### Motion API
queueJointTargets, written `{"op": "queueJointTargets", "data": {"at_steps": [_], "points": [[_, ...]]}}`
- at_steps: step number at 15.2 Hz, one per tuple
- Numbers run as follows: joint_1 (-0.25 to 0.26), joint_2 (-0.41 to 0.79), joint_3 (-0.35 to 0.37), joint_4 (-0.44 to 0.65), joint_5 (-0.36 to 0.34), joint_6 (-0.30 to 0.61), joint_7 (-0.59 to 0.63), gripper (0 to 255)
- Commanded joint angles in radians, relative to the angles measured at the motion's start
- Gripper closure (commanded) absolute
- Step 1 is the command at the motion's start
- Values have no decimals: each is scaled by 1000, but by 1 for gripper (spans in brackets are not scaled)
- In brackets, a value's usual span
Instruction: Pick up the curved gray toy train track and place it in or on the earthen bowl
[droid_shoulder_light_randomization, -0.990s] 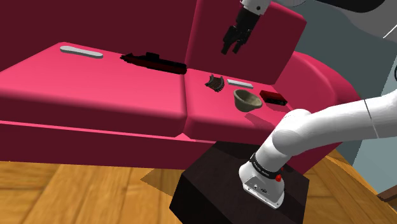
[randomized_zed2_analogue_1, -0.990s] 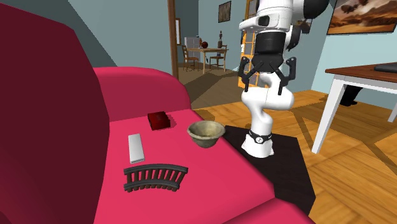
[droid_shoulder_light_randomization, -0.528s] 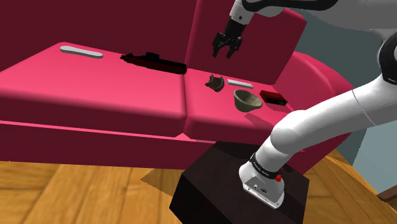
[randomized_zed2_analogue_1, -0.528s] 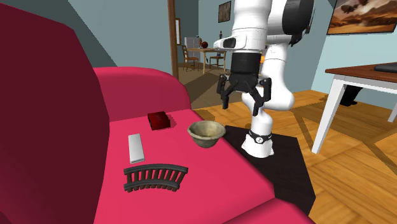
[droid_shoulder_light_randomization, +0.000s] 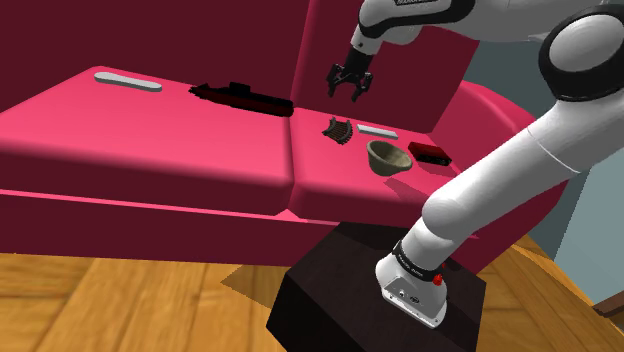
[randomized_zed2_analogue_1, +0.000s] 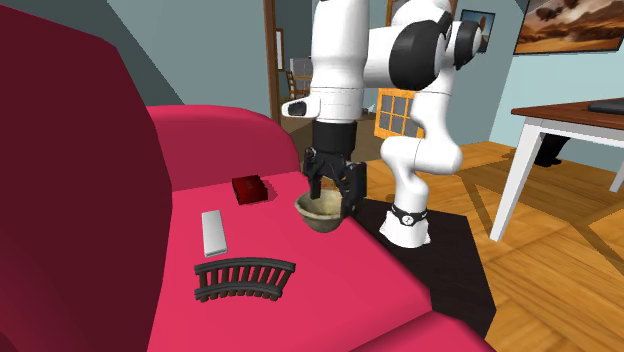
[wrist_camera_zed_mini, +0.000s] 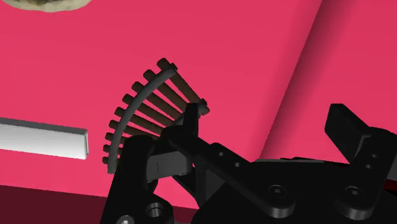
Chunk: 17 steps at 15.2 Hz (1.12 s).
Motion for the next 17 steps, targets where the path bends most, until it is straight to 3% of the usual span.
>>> {"op": "queueJointTargets", "data": {"at_steps": [1,17], "points": [[-19,53,-15,20,2,26,40,0],[-166,453,-153,190,97,178,288,0]]}}
